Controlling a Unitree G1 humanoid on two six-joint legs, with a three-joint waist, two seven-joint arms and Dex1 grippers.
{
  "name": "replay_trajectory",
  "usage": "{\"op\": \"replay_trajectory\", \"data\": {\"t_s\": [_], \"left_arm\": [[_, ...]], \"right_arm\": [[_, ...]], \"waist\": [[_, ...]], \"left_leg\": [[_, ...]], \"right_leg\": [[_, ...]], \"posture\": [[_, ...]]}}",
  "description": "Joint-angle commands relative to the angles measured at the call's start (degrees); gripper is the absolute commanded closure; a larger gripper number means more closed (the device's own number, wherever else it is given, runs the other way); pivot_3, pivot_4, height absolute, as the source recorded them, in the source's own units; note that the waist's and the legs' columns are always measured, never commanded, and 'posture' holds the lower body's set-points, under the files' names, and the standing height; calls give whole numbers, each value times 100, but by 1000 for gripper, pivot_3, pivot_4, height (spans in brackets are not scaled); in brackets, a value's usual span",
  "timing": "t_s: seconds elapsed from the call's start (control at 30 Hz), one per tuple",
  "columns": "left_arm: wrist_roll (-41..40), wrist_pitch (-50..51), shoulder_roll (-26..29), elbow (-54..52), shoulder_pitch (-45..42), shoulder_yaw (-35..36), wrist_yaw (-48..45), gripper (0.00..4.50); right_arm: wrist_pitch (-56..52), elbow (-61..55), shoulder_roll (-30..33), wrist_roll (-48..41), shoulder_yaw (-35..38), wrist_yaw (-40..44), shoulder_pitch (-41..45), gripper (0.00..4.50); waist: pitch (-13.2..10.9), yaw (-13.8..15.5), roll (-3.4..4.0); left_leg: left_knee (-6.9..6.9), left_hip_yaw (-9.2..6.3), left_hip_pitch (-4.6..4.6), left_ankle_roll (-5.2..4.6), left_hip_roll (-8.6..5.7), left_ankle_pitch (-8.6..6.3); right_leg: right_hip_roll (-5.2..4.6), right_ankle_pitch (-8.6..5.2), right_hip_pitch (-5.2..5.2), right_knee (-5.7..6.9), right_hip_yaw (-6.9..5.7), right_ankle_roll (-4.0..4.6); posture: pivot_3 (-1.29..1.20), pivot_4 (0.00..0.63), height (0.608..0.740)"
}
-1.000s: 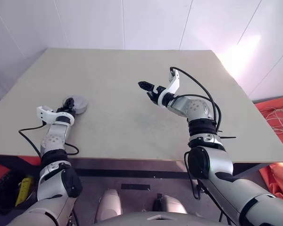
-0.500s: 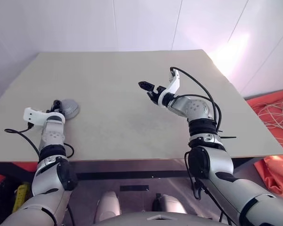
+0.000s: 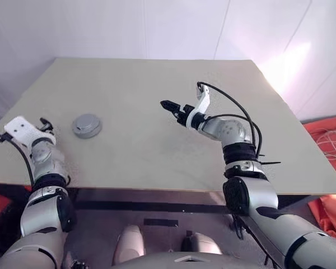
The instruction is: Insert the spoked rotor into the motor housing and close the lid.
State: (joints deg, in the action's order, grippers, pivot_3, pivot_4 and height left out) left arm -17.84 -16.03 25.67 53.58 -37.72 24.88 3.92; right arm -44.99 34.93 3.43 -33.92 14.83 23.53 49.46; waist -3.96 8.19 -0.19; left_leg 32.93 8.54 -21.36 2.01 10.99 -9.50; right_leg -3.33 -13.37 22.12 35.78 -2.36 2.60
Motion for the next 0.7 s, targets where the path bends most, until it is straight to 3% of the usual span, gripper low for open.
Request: {"op": "replay_trajectory", "data": {"t_s": [0.03,0.13,0.3,0.53,0.7], "left_arm": [[-150,178,-250,-1030,-266,-619,-1571,820],[-524,1006,-541,-1807,-74,-1132,-2918,820],[-872,2092,-699,-2871,315,-1571,-3932,820],[-821,2754,-695,-3629,805,-1947,-4541,820],[-711,2951,-744,-3988,1125,-2146,-4673,820]], "right_arm": [[590,-615,190,262,-374,612,-194,0],[1461,-852,498,821,-813,1028,-491,0],[2446,-943,1134,1408,-1141,1563,-839,0],[2260,-1576,2368,1255,-1196,3055,-1505,0],[2420,-1614,2850,1465,-1249,3382,-1801,0]], "waist": [[0,83,0],[1,120,-2],[1,7,-4],[1,-51,-3],[2,-64,-2]], "left_leg": [[5,0,0,0,-1,0],[13,7,0,0,-21,0],[18,10,2,0,-30,0],[18,10,-6,-17,-8,-7],[28,10,0,-30,-6,-13]], "right_leg": [[-2,-3,-2,0,0,6],[-33,0,-8,6,-1,2],[-51,7,-2,12,1,-3],[-8,1,3,4,1,8],[-5,0,-6,1,2,11]], "posture": [[0,0,740],[0,0,740],[0,0,740],[0,0,740],[0,0,740]]}}
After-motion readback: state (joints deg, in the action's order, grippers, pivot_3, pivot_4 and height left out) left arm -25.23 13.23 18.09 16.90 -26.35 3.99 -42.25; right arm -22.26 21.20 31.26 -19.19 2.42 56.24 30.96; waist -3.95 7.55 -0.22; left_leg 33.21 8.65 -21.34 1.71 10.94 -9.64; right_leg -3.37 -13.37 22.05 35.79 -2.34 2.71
